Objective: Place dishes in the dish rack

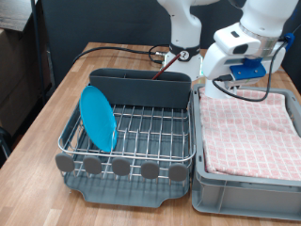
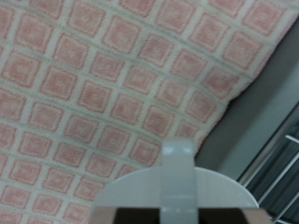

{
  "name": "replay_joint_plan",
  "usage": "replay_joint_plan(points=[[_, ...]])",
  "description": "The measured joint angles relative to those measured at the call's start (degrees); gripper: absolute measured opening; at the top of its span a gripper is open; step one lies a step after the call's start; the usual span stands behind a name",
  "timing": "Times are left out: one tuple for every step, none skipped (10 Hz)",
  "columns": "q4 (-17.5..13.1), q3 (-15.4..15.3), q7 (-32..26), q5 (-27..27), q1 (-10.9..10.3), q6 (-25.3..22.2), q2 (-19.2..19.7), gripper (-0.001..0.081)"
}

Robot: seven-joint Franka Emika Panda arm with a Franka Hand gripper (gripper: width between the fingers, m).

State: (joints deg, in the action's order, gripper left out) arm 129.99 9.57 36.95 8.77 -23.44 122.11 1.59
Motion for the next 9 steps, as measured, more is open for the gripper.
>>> replay_joint_plan(points=[[-1.45, 0.98, -1.37, -0.13, 0.7, -0.19, 0.41, 0.007], [-3.07, 1.95, -2.66, -0.18, 1.36, -0.02, 1.03, 0.007], [-4.69, 2.73, -3.76, -0.5, 1.97, 0.87, 1.8, 0.007], [-6.31, 3.46, -4.46, -0.93, 2.47, 2.37, 2.76, 0.007], [-8.16, 4.01, -4.55, -1.56, 2.94, 3.42, 4.03, 0.007], [-10.37, 4.52, -3.9, -2.2, 3.28, 3.66, 5.63, 0.007], [-12.81, 5.06, -3.32, -2.37, 3.48, 3.71, 7.49, 0.007], [-15.27, 5.23, -2.6, -2.64, 3.55, 3.66, 9.88, 0.007], [-15.19, 5.22, -2.77, -2.64, 3.54, 3.57, 9.82, 0.007]])
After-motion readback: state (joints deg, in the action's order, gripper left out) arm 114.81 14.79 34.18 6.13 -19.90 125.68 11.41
